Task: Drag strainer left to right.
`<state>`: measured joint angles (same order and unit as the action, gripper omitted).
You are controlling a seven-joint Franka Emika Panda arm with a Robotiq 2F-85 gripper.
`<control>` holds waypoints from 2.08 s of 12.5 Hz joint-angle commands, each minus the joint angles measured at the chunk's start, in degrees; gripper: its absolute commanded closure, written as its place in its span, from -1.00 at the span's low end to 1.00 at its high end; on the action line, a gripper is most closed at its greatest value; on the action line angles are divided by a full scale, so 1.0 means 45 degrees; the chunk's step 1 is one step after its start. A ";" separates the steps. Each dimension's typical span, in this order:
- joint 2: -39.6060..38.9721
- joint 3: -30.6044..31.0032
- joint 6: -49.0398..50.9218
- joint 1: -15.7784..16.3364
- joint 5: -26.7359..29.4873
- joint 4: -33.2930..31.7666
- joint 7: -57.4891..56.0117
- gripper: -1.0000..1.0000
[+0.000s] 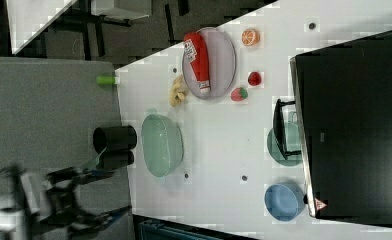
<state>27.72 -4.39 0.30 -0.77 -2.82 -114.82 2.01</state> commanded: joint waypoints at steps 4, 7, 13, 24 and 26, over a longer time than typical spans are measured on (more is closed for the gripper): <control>-0.2217 0.3060 -0.1519 0.0750 0.0682 -0.0186 0.3048 -1.00; -0.3704 0.5195 -0.2906 0.0788 0.0681 -0.0444 0.7336 -1.00; -0.7881 0.8014 -0.7125 0.0864 0.0486 -0.0927 1.4671 -1.00; -1.3682 0.6756 -1.3397 0.1502 -0.0380 -0.1145 1.5941 -1.00; -1.3681 0.6311 -1.3397 0.1710 -0.0449 -0.1319 1.5943 -1.00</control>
<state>-36.73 22.91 -59.03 6.24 -5.11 -121.31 71.34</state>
